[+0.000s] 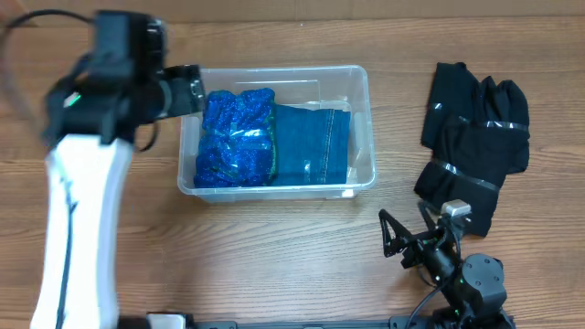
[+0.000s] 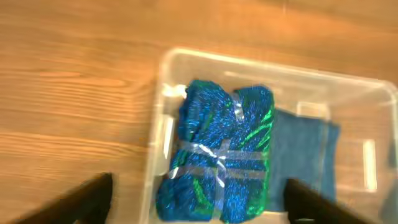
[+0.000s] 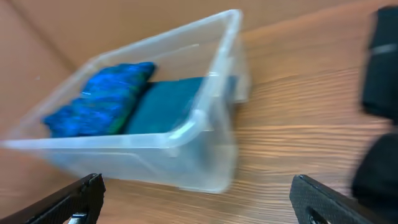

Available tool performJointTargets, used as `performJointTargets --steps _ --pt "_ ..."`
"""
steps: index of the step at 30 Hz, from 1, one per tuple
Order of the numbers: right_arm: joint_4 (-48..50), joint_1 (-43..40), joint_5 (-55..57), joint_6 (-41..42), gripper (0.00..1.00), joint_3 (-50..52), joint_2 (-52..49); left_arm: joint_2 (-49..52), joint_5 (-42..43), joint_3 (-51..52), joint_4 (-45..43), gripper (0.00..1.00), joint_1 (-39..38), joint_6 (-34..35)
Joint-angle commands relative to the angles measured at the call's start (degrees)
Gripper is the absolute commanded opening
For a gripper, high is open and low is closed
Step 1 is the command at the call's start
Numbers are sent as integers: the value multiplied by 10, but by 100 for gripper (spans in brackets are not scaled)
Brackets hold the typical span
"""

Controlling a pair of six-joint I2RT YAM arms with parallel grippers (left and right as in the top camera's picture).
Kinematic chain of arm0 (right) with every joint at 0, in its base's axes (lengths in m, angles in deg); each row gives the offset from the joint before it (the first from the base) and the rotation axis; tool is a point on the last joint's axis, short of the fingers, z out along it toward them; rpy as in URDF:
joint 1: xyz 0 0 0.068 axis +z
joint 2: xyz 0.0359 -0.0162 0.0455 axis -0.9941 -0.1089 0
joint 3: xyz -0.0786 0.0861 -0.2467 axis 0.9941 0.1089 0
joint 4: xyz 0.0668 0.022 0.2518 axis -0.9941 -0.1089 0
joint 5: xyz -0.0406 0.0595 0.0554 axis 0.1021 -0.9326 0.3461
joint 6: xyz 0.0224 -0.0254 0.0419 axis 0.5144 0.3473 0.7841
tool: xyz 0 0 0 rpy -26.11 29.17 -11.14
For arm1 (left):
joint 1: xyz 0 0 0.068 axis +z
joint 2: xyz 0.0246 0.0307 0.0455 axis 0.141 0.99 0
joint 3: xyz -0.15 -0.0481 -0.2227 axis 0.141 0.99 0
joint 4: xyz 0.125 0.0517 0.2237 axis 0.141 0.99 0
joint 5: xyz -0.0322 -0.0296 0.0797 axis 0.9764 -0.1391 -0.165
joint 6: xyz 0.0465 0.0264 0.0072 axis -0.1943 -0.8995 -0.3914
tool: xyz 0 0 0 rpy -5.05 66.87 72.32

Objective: Pack container
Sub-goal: 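Withdraw the left gripper and grasp a black bundle with the right gripper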

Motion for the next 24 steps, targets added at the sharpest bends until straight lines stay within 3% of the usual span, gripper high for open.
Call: performJointTargets --steps 1,6,15,19,24 --pt "32 0 -49 77 100 1 4 -56 2 -5 37 100 57 -17" --pt "8 -1 -37 74 100 -86 -75 -64 -52 -4 104 100 95 -18" --pt "-229 -20 133 40 100 -449 -484 -55 -52 -4 104 100 94 -18" --pt "-333 -150 90 28 100 -608 -633 -55 -52 -4 104 100 94 -18" --pt "-369 -371 39 -39 100 -615 -747 -55 -52 -4 104 100 94 -18"
